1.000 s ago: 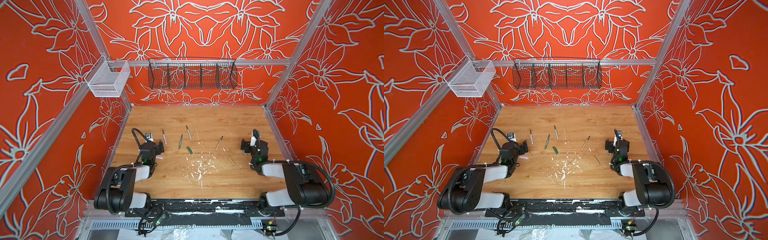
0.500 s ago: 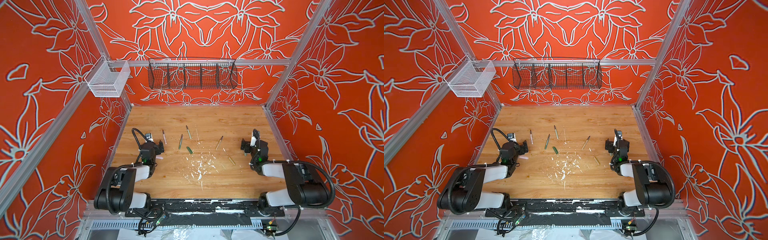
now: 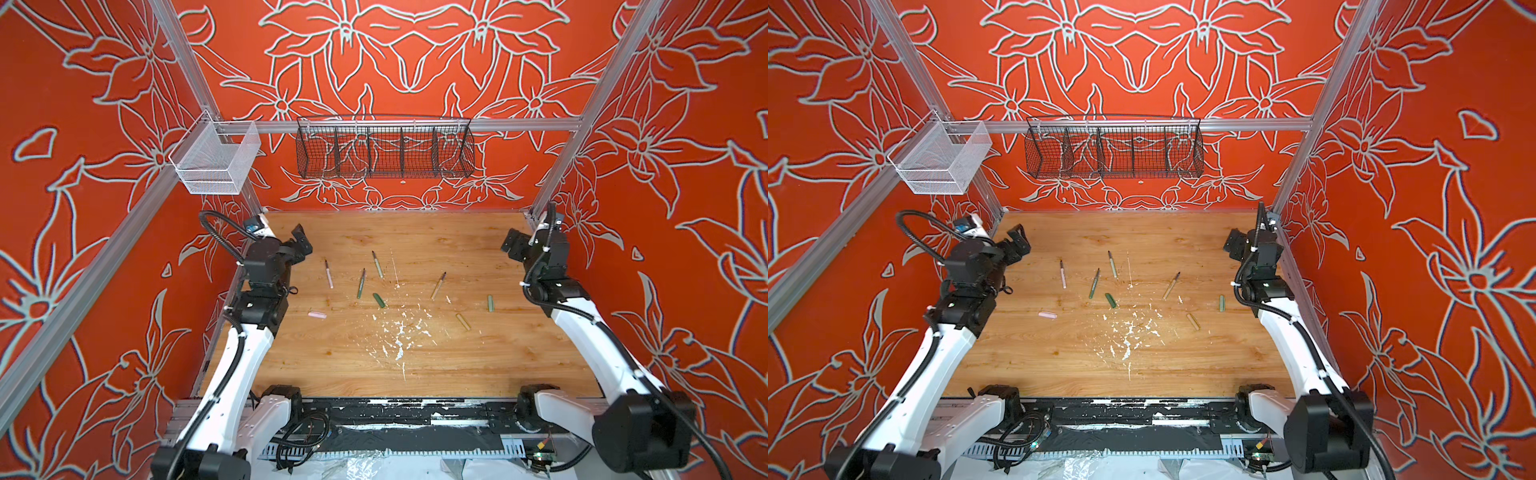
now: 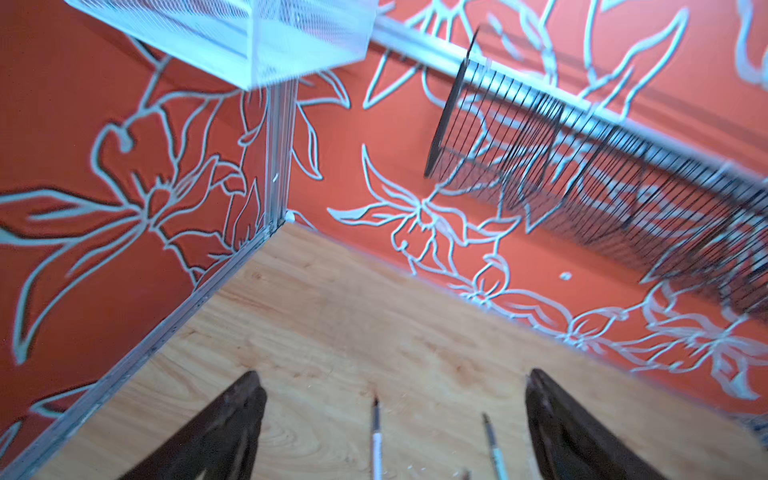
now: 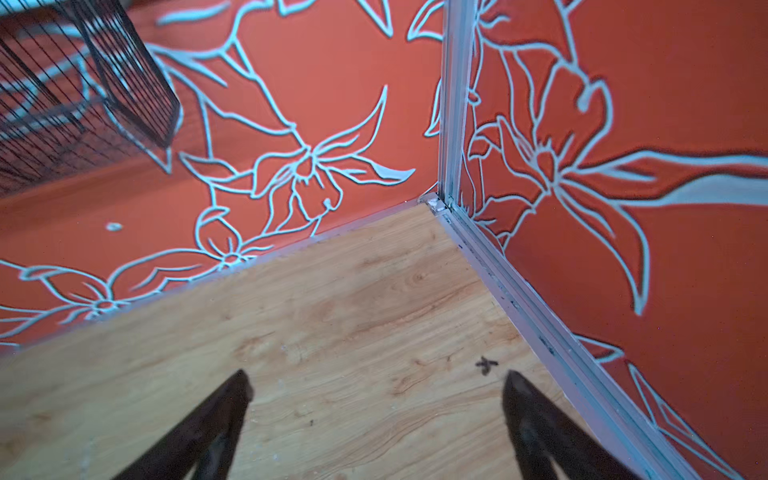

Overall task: Insert the pens into the pen caps
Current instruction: 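Raise both arms and move the right gripper over the pale green pen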

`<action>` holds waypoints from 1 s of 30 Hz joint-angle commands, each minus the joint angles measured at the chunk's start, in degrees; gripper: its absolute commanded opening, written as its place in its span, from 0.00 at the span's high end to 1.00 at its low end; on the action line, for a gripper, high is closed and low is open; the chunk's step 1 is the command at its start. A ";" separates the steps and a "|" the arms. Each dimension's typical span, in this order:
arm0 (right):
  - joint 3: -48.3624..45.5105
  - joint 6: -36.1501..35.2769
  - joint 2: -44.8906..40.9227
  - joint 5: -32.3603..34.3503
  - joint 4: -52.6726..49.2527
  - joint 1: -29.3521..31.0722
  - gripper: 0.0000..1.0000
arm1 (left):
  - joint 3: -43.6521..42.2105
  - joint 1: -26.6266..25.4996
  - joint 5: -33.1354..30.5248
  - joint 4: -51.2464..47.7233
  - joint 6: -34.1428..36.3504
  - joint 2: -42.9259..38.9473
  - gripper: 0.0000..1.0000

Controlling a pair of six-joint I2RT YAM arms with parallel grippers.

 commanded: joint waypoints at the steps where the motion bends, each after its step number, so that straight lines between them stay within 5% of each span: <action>1: 0.59 8.44 0.15 -7.60 -17.28 -0.62 0.21 | 0.28 1.68 7.75 -8.90 -8.39 -2.51 0.04; 7: 6.47 6.90 3.19 -12.62 -29.56 -0.47 0.25 | 7.29 2.04 22.22 -7.19 -6.48 3.80 0.04; 13: 3.24 5.40 1.33 -16.53 -30.44 -0.13 0.30 | 16.83 1.94 27.67 -9.56 -12.46 16.70 0.01; 17: 3.98 4.84 3.97 -17.98 -32.36 1.57 0.43 | 16.72 -0.24 28.07 -8.10 -19.78 23.84 0.05; 22: 8.25 4.00 10.41 -15.63 -36.11 6.95 0.53 | 20.31 -4.71 28.84 -10.84 -20.06 30.85 0.05; 25: 11.56 4.17 14.77 -13.23 -37.35 12.12 0.58 | 20.19 -5.02 34.51 -11.64 -21.67 33.35 0.08; 30: 17.83 5.02 24.16 -14.41 -35.14 19.36 0.58 | 16.94 -5.02 37.12 -11.59 -22.77 33.16 0.09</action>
